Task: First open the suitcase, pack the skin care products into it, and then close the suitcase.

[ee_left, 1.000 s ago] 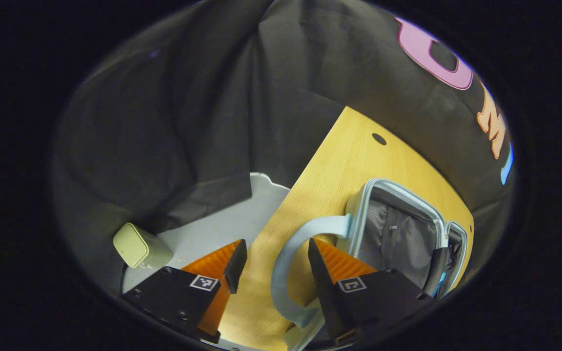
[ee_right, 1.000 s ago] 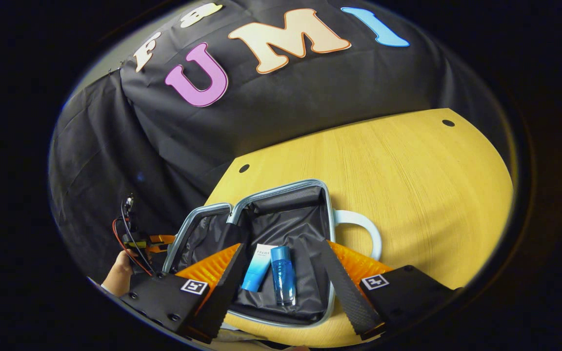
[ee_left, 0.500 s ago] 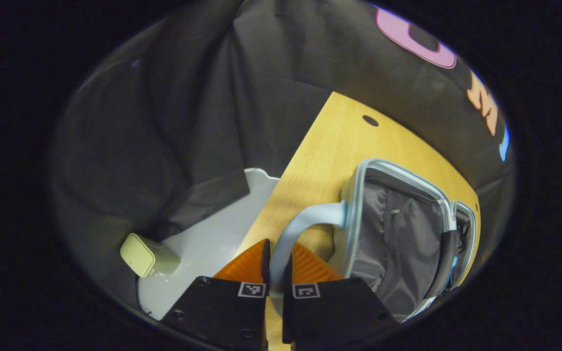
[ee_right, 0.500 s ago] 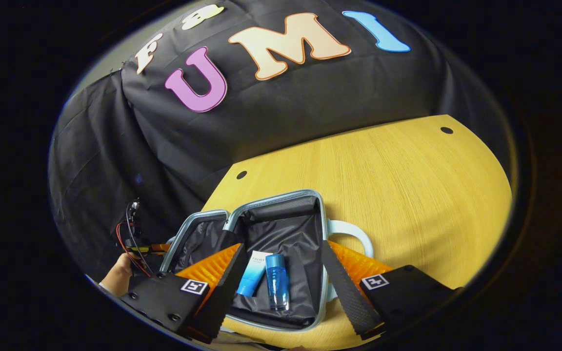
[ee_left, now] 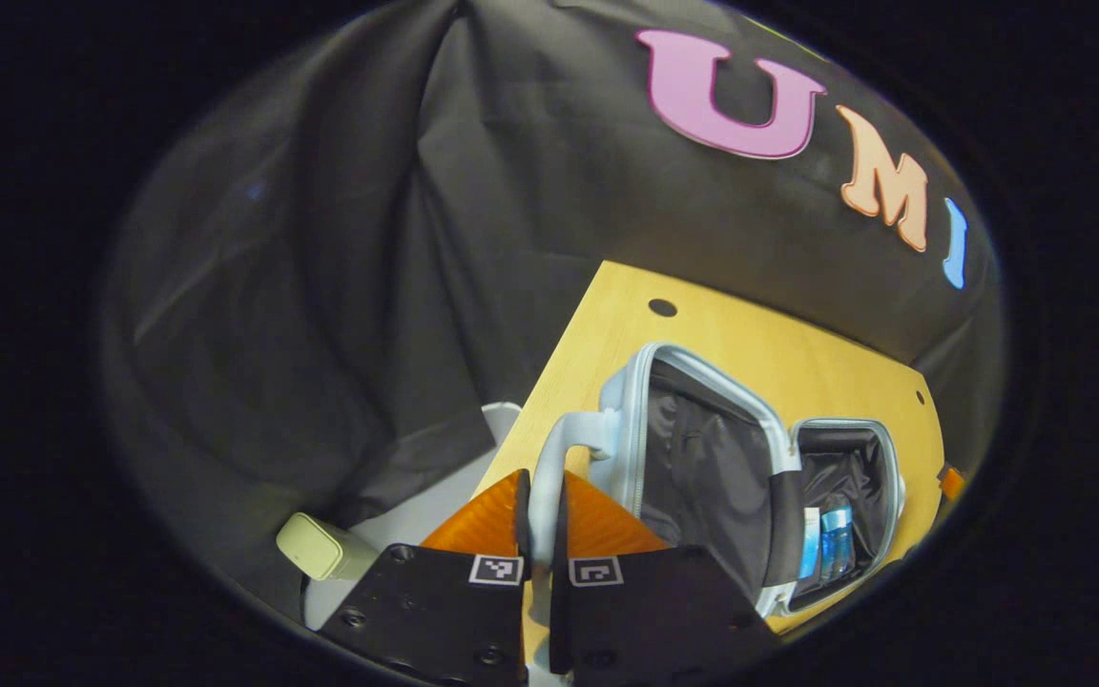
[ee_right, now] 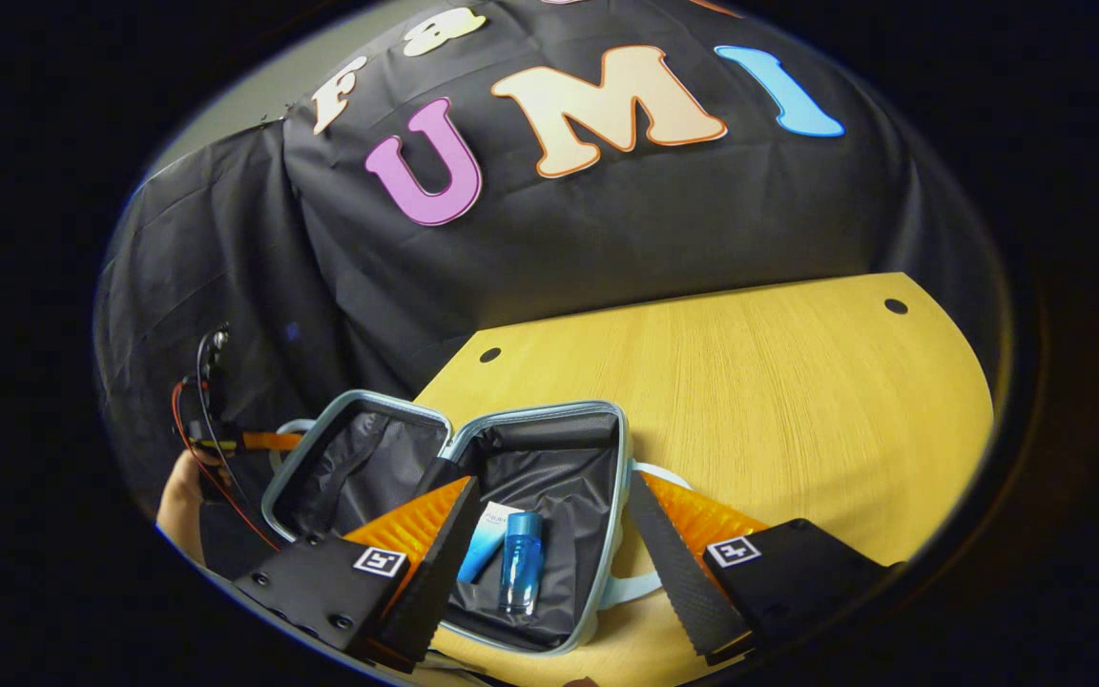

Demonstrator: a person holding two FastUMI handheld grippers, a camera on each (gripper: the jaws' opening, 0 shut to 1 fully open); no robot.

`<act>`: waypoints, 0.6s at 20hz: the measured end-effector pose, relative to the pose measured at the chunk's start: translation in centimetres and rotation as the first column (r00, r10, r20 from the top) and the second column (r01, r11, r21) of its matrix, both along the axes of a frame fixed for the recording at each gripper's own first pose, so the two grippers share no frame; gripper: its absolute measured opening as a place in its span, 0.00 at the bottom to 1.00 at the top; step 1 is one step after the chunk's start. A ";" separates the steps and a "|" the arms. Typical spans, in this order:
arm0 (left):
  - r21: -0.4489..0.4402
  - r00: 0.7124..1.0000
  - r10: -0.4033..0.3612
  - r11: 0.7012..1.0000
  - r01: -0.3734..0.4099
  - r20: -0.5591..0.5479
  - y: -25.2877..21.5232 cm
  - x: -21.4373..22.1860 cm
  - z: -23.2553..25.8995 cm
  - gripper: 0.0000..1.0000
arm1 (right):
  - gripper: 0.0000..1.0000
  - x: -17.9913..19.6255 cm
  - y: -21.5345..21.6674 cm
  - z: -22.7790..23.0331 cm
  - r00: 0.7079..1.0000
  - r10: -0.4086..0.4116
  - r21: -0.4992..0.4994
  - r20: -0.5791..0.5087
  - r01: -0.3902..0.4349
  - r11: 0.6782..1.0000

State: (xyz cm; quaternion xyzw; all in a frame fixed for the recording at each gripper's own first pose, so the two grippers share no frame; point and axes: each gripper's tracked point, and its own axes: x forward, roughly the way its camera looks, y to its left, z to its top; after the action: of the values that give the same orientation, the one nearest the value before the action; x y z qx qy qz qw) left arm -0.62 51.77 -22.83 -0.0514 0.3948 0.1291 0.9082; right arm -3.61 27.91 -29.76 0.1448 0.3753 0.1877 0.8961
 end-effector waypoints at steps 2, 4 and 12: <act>0.036 0.999 -0.027 0.999 0.027 0.018 -2.0 0.3 2.4 0.03 | 0.98 -0.5 -0.1 0.1 0.999 0.034 0.008 0.003 -0.034 0.999; 0.048 0.998 -0.050 0.998 0.048 0.046 -4.4 0.4 4.3 0.03 | 0.98 -0.9 -0.2 0.1 0.998 0.067 0.011 0.006 -0.067 0.998; 0.056 0.975 -0.163 0.986 0.157 0.151 -14.0 1.5 10.7 0.03 | 0.98 -1.3 -3.7 0.9 0.995 0.098 0.038 0.021 -0.099 0.994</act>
State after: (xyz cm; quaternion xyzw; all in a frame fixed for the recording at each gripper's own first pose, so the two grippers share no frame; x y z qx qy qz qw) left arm 0.91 37.79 -12.13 -0.0095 0.3231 0.0598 0.9444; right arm -4.94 24.21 -28.86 0.1419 0.3698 0.2404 0.8862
